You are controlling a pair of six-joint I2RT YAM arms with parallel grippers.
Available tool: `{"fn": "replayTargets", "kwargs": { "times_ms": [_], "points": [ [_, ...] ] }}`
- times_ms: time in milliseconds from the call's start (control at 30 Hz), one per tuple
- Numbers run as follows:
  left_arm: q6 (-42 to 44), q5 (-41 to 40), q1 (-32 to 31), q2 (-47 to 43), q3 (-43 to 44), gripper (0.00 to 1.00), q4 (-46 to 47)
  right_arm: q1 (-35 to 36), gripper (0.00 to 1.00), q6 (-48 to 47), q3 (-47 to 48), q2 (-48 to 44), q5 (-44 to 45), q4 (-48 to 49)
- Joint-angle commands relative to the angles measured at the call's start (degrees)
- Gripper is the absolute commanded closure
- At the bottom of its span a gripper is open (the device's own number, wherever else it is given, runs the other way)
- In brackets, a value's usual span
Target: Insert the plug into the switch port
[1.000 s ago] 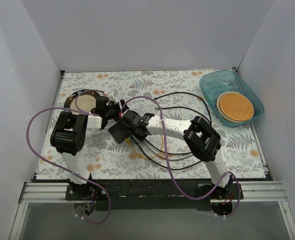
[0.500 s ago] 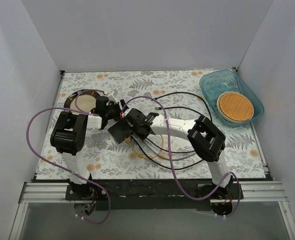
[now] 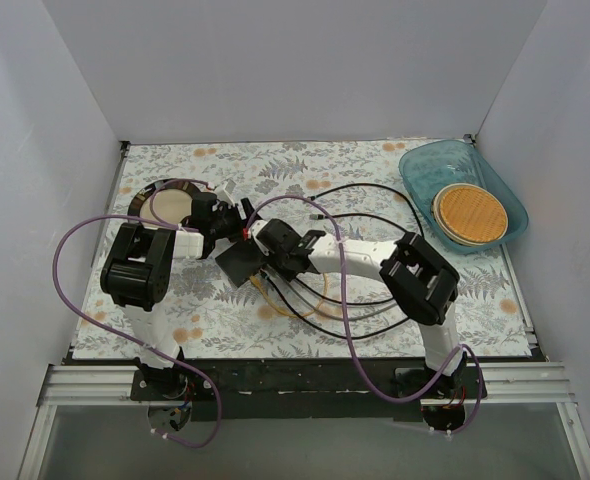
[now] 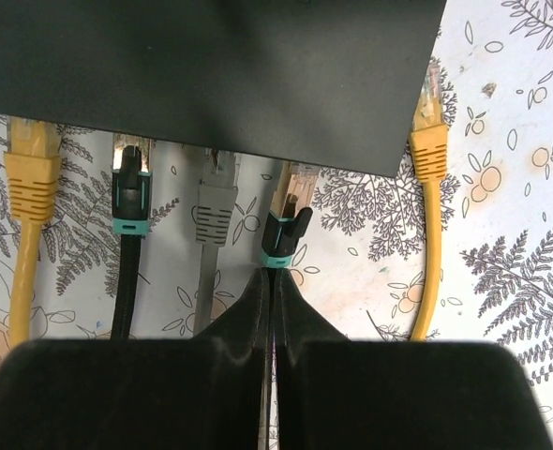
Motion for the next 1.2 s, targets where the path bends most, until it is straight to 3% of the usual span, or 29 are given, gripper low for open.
{"fn": "replayTargets", "kwargs": {
  "times_ms": [0, 100, 200, 400, 767, 1000, 1033, 1100, 1167],
  "points": [
    [-1.6, -0.6, -1.5, -0.3, -2.8, 0.26, -8.1, -0.1, 0.99, -0.6, -0.8, -5.8, 1.5, 11.9],
    [-2.4, -5.5, -1.5, -4.2, -3.7, 0.13, -8.8, -0.3, 0.99, 1.1, -4.3, -9.1, 2.4, 12.3],
    [-3.0, -9.0, -1.5, -10.2, -5.7, 0.08, -8.2, -0.5, 0.99, 2.6, -6.9, -12.0, 3.4, 12.5],
    [-6.1, -5.1, -1.5, -19.0, -8.5, 0.12, -3.7, -1.7, 0.99, 4.7, -9.2, -17.3, 4.7, 14.0],
    [-10.2, -0.2, -4.4, -22.5, -7.6, 0.18, 0.2, -3.0, 0.99, 4.6, -6.4, -19.1, 4.0, 12.4],
    [-10.9, 1.1, -9.1, -20.5, -4.5, 0.32, 0.9, -3.0, 0.99, 4.9, -5.9, -19.3, 4.1, 12.3],
    [-11.0, 1.1, -9.5, -20.2, -4.4, 0.37, 1.3, -3.0, 0.99, 4.9, -5.7, -19.2, 4.3, 12.1],
    [-11.0, 1.5, -10.6, -19.5, -3.7, 0.58, 1.5, -3.0, 0.99, 5.1, -5.5, -19.2, 4.9, 12.0],
    [-11.0, 1.5, -10.9, -19.1, -3.2, 0.69, 1.4, -3.1, 0.99, 5.3, -5.7, -19.5, 5.2, 12.0]
  ]
}}
